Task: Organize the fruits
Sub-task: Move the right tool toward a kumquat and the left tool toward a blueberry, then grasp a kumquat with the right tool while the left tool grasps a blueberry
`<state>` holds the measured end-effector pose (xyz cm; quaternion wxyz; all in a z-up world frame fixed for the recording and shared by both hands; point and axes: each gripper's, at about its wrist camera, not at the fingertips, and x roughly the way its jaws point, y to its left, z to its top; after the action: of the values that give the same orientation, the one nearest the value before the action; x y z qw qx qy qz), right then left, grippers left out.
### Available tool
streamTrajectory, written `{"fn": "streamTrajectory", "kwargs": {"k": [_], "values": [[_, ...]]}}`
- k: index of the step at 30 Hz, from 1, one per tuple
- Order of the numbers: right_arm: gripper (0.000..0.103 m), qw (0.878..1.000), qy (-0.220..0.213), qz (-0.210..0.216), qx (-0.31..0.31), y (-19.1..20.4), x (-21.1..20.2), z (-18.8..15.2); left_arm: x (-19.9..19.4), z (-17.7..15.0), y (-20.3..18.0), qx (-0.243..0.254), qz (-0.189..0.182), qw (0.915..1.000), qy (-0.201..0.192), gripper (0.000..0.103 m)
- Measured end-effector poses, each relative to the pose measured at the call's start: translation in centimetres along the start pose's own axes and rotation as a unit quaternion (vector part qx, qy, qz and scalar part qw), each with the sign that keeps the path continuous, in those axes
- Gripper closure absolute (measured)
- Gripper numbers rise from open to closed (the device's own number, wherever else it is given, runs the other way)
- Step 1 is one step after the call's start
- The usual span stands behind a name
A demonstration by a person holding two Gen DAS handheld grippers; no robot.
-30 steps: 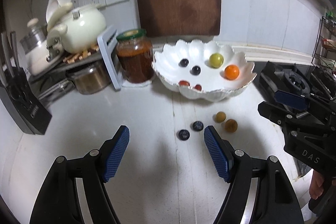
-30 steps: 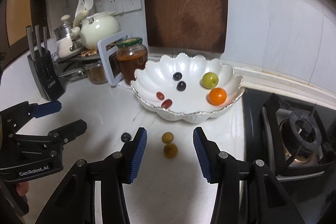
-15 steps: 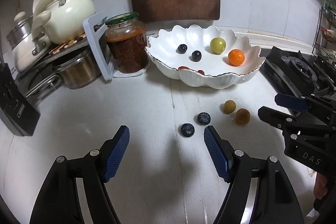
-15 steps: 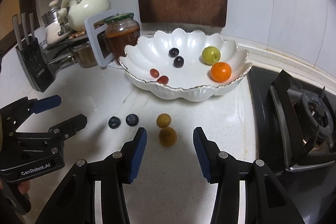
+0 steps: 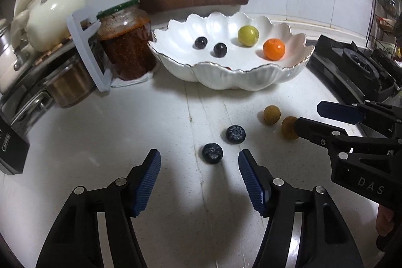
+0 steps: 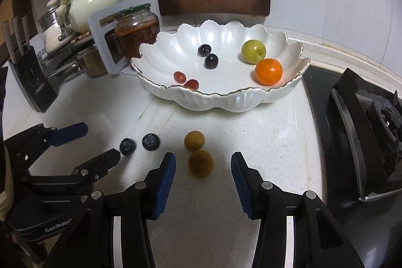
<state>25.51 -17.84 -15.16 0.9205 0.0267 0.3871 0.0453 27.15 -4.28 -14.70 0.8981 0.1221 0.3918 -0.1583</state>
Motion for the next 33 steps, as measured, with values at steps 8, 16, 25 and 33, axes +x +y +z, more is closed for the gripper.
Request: {"fn": "streamTrajectory", "kwargs": {"k": [8,16,25,33], "values": [[0.056,1.0,0.012,0.008,0.006,0.0,1.2,-0.2,1.5,0.1,-0.4,0.005,-0.008,0.9999,0.014,0.051],[0.057,1.0,0.024,0.011,0.008,0.0,2.2,-0.2,2.6,-0.1,-0.3,0.0,-0.017,0.9994,0.03,0.06],[0.068,0.999,0.034,0.018,0.009,0.0,2.8,-0.2,3.4,0.4,-0.5,-0.006,-0.025,0.9991,0.035,0.072],[0.076,0.999,0.039,0.024,0.015,-0.2,3.1,-0.1,3.8,0.5,-0.3,-0.024,-0.042,0.998,0.039,0.081]]}}
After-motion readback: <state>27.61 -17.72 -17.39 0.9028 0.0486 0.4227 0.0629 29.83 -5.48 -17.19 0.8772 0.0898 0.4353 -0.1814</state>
